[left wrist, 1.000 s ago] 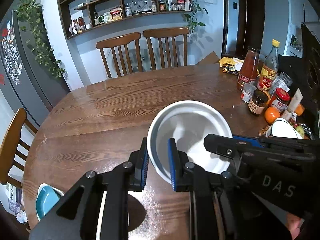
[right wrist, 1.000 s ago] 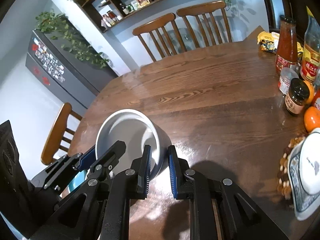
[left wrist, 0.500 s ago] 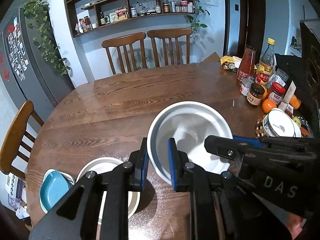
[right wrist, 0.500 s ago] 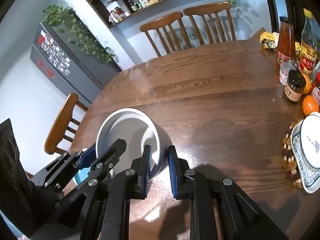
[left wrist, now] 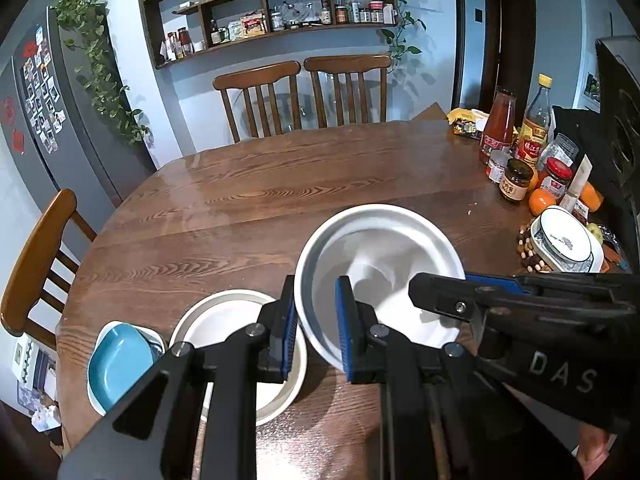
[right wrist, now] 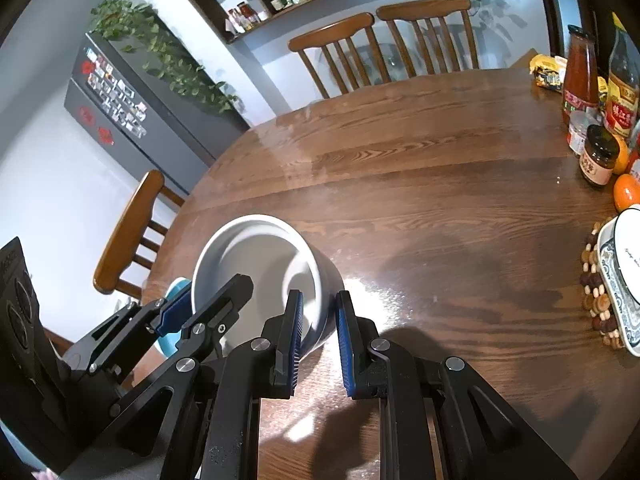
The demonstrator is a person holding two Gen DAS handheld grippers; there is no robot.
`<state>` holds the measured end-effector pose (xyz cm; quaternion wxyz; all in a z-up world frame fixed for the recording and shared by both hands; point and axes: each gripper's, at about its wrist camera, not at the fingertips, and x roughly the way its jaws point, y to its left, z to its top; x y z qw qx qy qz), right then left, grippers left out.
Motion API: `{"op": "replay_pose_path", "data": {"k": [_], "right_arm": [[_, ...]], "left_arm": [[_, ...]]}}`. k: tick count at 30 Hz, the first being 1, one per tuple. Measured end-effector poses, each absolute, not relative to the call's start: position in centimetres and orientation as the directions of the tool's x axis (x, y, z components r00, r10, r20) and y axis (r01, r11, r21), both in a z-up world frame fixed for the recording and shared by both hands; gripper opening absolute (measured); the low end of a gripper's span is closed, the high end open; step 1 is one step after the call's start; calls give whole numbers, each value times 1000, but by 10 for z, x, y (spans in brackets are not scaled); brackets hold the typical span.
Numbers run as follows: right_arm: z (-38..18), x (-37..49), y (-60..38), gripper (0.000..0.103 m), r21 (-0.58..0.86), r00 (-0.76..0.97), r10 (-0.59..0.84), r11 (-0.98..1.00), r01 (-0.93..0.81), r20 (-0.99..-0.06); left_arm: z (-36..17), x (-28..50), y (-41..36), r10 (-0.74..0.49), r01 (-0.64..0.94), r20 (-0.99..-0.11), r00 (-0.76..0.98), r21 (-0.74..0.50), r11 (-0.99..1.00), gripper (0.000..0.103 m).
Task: Organize plates and bowls
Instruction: 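Lower the ramekin into the smaller white bowl with the left gripper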
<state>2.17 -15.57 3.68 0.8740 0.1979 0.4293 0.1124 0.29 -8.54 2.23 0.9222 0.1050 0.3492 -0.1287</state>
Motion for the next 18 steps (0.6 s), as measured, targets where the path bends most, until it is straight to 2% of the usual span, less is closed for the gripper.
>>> {"op": "replay_pose_path", "data": {"k": [18], "right_arm": [[31, 39, -105, 18, 428, 550, 411, 898, -104, -727]], "left_arm": [[14, 12, -34, -100, 218, -687, 720, 87, 972, 16]]}}
